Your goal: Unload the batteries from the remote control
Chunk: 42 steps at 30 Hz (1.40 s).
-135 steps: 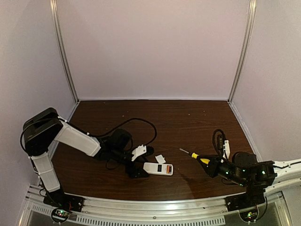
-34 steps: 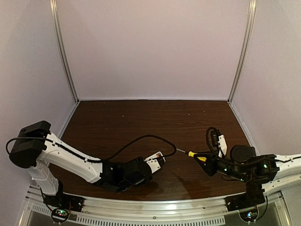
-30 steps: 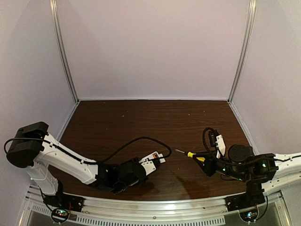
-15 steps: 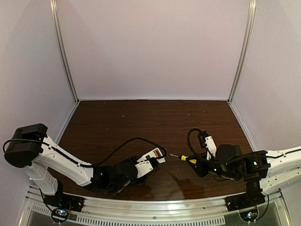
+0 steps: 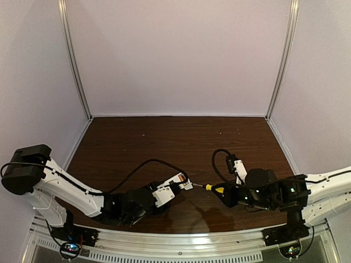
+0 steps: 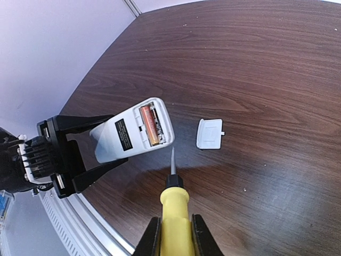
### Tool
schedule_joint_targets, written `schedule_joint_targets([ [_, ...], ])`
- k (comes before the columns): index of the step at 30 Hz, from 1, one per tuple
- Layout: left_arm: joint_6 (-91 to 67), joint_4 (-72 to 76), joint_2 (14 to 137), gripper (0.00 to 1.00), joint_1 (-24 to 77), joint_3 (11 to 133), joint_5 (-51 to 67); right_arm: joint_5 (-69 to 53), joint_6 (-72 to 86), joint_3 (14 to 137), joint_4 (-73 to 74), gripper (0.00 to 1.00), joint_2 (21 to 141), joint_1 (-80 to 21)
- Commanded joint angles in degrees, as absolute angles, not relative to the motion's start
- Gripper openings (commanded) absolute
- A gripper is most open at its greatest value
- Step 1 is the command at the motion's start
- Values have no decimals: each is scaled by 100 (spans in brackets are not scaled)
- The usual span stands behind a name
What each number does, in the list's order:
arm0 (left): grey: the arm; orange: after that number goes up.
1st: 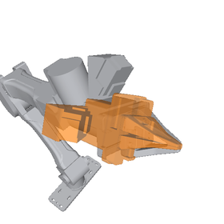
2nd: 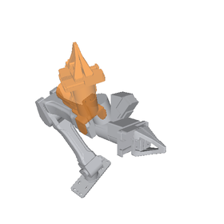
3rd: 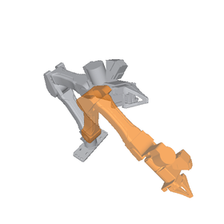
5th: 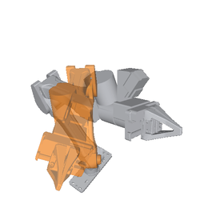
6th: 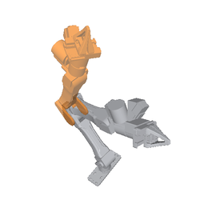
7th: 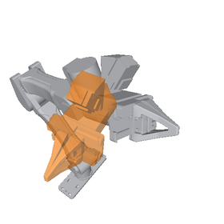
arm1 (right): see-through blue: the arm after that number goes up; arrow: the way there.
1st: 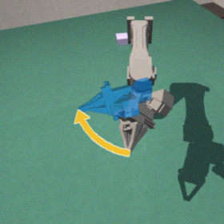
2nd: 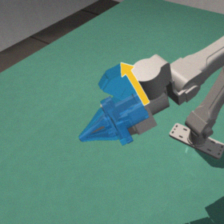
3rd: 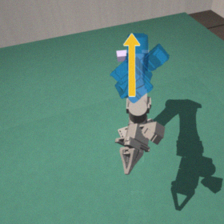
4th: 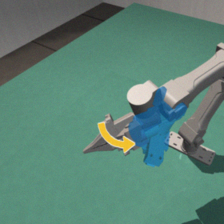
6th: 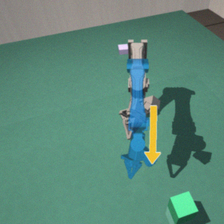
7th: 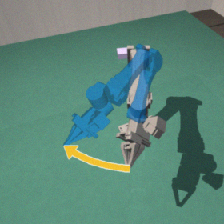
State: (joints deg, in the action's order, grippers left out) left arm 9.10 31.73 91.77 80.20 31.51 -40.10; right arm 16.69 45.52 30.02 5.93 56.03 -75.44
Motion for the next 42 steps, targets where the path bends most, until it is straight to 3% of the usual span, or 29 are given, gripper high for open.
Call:
schedule_joint_targets([
  [1,781,3654,9079,0,8041,3120,-4106,1763,4862,3220,431,0,5773,-7696],
  [31,1107,4040,9241,0,8037,3050,-4006,2544,5630,3311,414,0,5808,-8103],
  [35,1142,4083,9287,0,8033,3040,-3842,2604,5054,3685,975,0,5873,-8101],
  [42,1206,4028,9291,0,8036,3003,-3476,2669,3788,5159,3487,0,6237,-8101],
])
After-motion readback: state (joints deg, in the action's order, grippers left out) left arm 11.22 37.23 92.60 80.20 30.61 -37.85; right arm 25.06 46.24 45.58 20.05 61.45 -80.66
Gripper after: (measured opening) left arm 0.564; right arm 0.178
